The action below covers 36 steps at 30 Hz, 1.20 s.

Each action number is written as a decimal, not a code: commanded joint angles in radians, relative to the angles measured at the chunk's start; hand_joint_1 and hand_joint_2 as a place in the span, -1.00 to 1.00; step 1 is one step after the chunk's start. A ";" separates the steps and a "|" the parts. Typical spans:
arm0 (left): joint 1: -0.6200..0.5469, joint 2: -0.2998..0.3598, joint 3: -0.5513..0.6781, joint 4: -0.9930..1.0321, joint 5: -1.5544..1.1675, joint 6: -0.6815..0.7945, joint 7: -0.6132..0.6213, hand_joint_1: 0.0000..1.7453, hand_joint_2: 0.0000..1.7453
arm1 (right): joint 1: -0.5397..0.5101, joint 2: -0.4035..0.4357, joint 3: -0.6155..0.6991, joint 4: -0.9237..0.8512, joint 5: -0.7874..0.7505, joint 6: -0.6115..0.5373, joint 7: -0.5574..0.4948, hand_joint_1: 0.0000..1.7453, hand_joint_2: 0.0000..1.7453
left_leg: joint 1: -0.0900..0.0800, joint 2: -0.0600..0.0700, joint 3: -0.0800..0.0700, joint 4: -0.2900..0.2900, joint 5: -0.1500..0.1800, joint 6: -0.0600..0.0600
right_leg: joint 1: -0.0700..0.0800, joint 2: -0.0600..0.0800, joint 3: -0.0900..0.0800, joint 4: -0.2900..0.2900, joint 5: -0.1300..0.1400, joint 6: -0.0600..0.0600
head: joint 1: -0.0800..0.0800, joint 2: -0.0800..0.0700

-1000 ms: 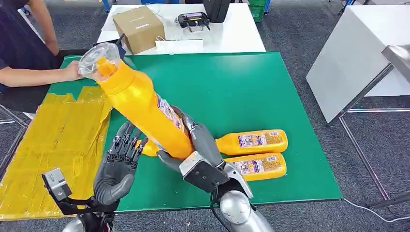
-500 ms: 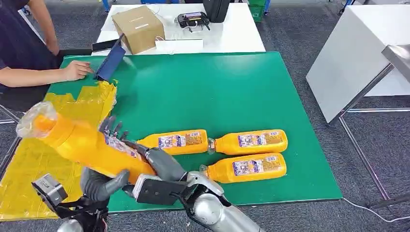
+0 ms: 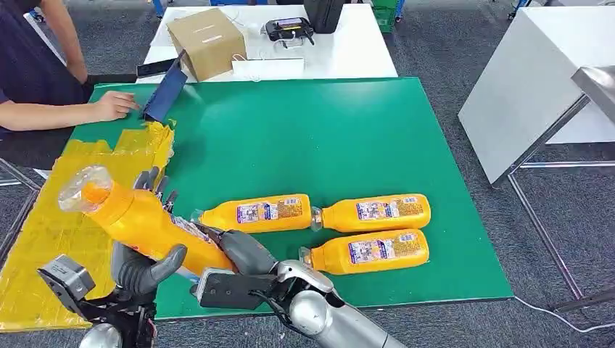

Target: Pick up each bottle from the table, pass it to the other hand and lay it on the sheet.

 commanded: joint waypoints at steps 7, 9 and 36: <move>-0.092 0.019 -0.079 0.028 -0.027 -0.057 -0.020 1.00 1.00 | 0.050 -0.064 0.037 0.033 0.072 -0.034 0.036 1.00 1.00 | 0.001 -0.007 0.003 -0.001 0.000 0.000 | 0.001 -0.002 0.005 -0.002 -0.001 -0.001 | 0.000 0.000; -0.092 0.019 -0.079 0.028 -0.027 -0.057 -0.020 1.00 1.00 | 0.050 -0.064 0.037 0.033 0.072 -0.034 0.036 1.00 1.00 | 0.001 -0.008 0.004 -0.001 -0.001 -0.001 | 0.001 -0.002 0.006 -0.002 -0.002 -0.001 | 0.000 0.000; -0.044 0.013 -0.046 -0.028 -0.104 -0.059 -0.012 1.00 1.00 | 0.145 -0.044 -0.130 -0.183 0.400 -0.188 0.117 -0.12 1.00 | 0.001 -0.005 0.002 0.000 -0.001 -0.001 | 0.000 0.001 0.005 -0.001 -0.002 -0.001 | 0.001 0.000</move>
